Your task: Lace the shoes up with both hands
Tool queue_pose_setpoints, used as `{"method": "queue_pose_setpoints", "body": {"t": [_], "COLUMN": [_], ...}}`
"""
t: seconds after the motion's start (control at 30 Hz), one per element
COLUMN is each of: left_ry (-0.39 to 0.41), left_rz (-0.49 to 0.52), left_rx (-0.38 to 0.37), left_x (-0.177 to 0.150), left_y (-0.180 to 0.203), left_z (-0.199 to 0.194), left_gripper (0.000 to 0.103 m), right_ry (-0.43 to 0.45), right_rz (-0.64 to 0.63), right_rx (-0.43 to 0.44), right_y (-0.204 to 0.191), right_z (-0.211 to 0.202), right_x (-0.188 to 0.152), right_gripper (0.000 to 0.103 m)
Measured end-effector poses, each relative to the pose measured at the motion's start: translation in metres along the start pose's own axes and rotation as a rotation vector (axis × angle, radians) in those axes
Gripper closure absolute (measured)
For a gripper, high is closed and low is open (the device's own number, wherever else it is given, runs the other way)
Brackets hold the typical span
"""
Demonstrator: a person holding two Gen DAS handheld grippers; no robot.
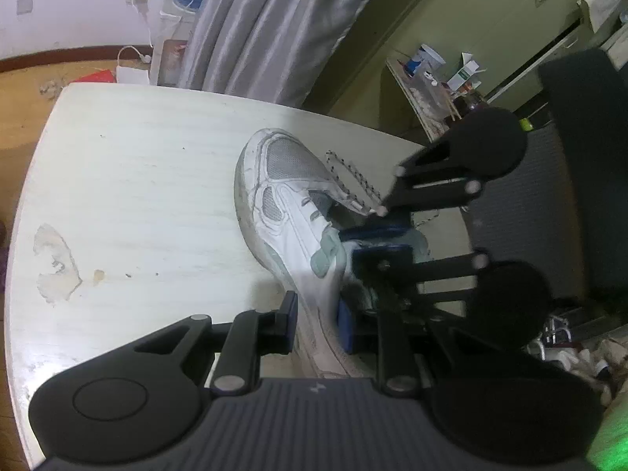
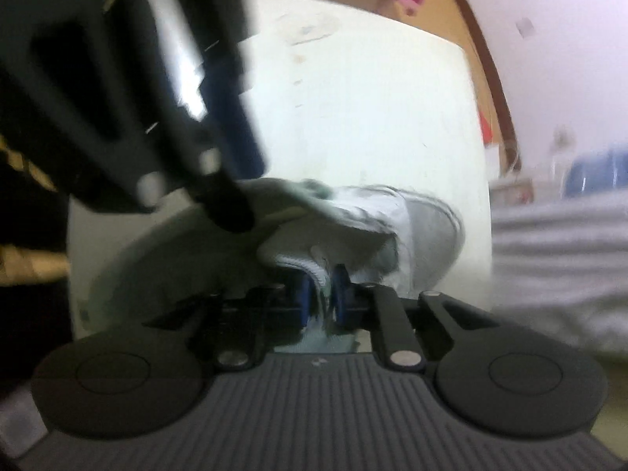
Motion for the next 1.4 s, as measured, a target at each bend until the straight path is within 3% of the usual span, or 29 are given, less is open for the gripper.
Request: {"method": "queue_pose_setpoints", "body": {"t": [0.17, 0.3, 0.57, 0.7, 0.83, 1.07, 1.4], "left_ry": [-0.004, -0.013, -0.019, -0.021, -0.022, -0.016, 0.001], "left_rz": [0.016, 0.035, 0.093, 0.132, 0.173, 0.235, 0.269], "left_rx": [-0.009, -0.016, -0.002, 0.016, 0.032, 0.070, 0.093], "left_x": [0.002, 0.003, 0.002, 0.002, 0.002, 0.002, 0.000], "left_y": [0.000, 0.000, 0.005, 0.007, 0.010, 0.018, 0.026], "left_z": [0.002, 0.004, 0.006, 0.005, 0.005, 0.005, 0.006], "left_gripper": [0.081, 0.081, 0.080, 0.078, 0.075, 0.073, 0.075], "right_ry": [0.028, 0.033, 0.049, 0.066, 0.088, 0.055, -0.001], "right_rz": [0.094, 0.069, 0.178, 0.139, 0.012, -0.354, -0.856], "right_rx": [0.100, 0.114, 0.126, 0.099, 0.042, -0.019, 0.019], "right_y": [0.000, -0.009, 0.008, 0.001, -0.004, -0.036, -0.052], "right_z": [-0.019, -0.027, -0.032, -0.044, -0.053, -0.036, -0.027], "right_x": [-0.004, -0.004, -0.006, 0.001, 0.011, 0.005, -0.004], "right_gripper": [0.096, 0.096, 0.097, 0.097, 0.097, 0.097, 0.096]}}
Point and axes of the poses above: each gripper's, at about its wrist camera, not at the fingertips, and z roughly the way its jaws point, y to its right, x to its top, the point moved 7 cm from there along z, roughly the way its jaws point, and after that the axes turned 1 degree about x, right-handed, at the moved point
